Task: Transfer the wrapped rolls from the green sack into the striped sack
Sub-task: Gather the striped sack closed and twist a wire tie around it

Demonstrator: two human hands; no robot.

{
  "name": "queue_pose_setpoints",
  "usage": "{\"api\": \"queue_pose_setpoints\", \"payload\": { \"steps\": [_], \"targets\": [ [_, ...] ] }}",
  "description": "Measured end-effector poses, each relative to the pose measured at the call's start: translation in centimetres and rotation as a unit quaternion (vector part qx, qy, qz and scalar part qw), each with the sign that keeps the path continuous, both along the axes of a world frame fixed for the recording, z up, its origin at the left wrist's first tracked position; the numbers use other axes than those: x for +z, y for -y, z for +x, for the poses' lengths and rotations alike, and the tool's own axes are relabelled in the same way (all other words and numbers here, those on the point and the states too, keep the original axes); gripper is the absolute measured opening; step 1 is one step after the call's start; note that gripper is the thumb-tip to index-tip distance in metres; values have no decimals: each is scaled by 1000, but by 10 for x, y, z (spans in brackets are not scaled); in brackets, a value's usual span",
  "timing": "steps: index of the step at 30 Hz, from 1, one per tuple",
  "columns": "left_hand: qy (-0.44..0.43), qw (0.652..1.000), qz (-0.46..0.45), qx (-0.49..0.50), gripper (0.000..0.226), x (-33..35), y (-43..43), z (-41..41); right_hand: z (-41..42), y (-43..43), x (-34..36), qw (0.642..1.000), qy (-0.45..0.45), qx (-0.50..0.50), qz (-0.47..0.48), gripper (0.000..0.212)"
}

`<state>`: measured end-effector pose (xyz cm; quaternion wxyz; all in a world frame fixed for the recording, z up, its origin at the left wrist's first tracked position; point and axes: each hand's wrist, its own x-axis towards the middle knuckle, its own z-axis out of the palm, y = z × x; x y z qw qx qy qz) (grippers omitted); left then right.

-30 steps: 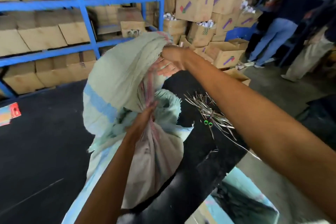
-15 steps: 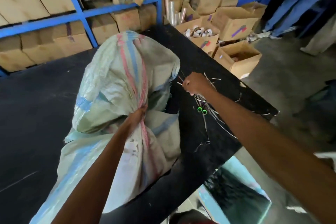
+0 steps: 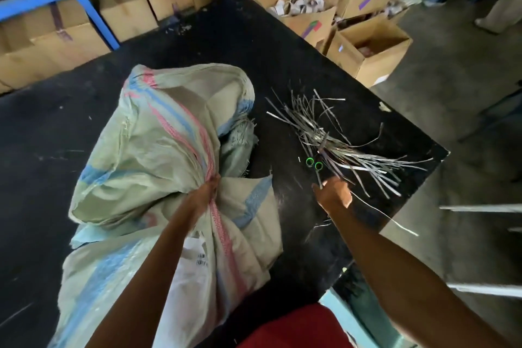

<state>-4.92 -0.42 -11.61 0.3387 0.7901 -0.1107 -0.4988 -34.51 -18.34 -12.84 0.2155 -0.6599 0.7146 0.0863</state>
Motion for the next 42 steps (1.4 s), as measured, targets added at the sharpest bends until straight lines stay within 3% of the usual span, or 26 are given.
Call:
{"api": "queue_pose_setpoints", "payload": {
  "steps": [4, 7, 10, 11, 13, 16, 18, 22, 25, 26, 29, 35, 36, 39, 42],
  "targets": [
    [-17, 1000, 4, -6, 128, -32, 2, 11, 9, -8, -17, 999, -8, -15, -51, 37],
    [16, 999, -37, -31, 117, 5, 3, 0, 14, -7, -26, 997, 25, -47, -47, 29],
    [19, 997, -59, -41, 118, 17, 2, -5, 20, -4, -25, 978, 158, -134, -7, 17],
    [16, 997, -60, -42, 114, 19, 2, -6, 22, -1, -21, 955, 236, -179, 16, 11],
    [21, 997, -59, -36, 101, 16, 3, -5, 28, 5, -5, 877, 381, -280, 91, 21],
    [12, 997, -77, -28, 102, 27, 2, -9, 39, 7, 40, 783, 487, -327, 208, 31],
    [-12, 997, -81, -11, 118, 35, 0, -13, 49, 4, 78, 777, 511, -286, 230, 30],
    [-68, 985, -145, 63, 91, 64, -13, -21, 72, -19, 139, 840, 505, -119, 159, 17],
    [-102, 977, -158, 99, 31, 90, -38, -27, 91, -46, 169, 854, 513, 2, 83, 14],
    [-109, 977, -160, 93, 22, 96, -48, -28, 97, -55, 176, 852, 517, 38, 70, 12],
    [-107, 969, -186, 122, 22, 110, -86, -31, 113, -84, 185, 840, 527, 109, 62, 7],
    [-132, 916, -292, 241, 59, 124, -126, -41, 143, -128, 195, 825, 506, 231, 99, 13],
    [-133, 912, -302, 245, 58, 126, -127, -43, 148, -134, 197, 826, 492, 254, 108, 10],
    [-154, 900, -316, 258, 21, 138, -134, -47, 160, -147, 204, 818, 469, 307, 132, 8],
    [-173, 893, -332, 248, 18, 145, -141, -46, 163, -151, 216, 818, 466, 297, 161, 8]
  ]
}}
